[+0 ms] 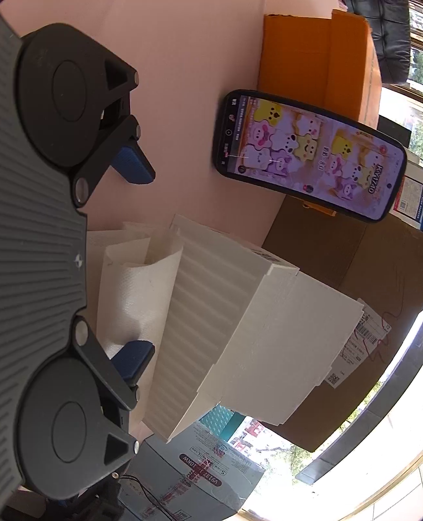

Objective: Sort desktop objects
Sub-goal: 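Move the left tool back to the folded beige cloth, then close the left gripper on the beige cloth edge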

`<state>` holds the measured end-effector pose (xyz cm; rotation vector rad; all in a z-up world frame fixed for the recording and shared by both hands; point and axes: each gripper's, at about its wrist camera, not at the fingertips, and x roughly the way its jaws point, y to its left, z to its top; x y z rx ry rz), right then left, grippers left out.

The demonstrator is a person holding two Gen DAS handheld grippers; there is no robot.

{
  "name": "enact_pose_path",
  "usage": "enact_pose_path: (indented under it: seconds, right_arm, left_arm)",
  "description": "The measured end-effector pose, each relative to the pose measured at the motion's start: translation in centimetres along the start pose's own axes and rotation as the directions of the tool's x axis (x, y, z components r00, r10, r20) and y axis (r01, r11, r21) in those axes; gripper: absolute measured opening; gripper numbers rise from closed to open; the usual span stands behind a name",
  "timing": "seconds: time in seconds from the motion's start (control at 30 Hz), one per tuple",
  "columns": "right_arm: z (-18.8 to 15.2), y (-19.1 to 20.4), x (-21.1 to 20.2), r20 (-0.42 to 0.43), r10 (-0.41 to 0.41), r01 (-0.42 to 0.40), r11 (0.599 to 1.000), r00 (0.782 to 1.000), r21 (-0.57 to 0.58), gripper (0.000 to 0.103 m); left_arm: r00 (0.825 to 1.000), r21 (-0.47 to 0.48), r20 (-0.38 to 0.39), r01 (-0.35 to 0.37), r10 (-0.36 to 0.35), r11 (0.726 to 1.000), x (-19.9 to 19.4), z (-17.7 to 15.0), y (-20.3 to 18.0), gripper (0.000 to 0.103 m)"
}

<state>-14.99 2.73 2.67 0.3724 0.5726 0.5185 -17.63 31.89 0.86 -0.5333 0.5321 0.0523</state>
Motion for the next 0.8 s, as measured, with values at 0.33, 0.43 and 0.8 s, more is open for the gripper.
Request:
enact_pose_path:
  seconds: [0.33,0.43,0.8]
  right_arm:
    - [-0.2,-0.2,1.0,-0.058,-0.051,0.052,0.999,0.997,0.012,0.063]
    - [-0.3,-0.3,1.3,-0.076,-0.066,0.068,0.998,0.995,0.016,0.063]
    - [0.6,-1.0,3.0,-0.136,-0.042,0.052,0.996,0.990,0.069,0.058]
  left_arm:
    - [1.000,0.086,-0.011,-0.024,0.025,0.996,0.3,-0.4,-0.9,0.103]
    - [0.999,0.117,-0.018,-0.030,0.032,0.993,0.5,-0.5,-1.3,0.103]
    - [0.998,0.204,-0.060,0.047,-0.035,0.978,0.7,-1.2,-2.5,0.102]
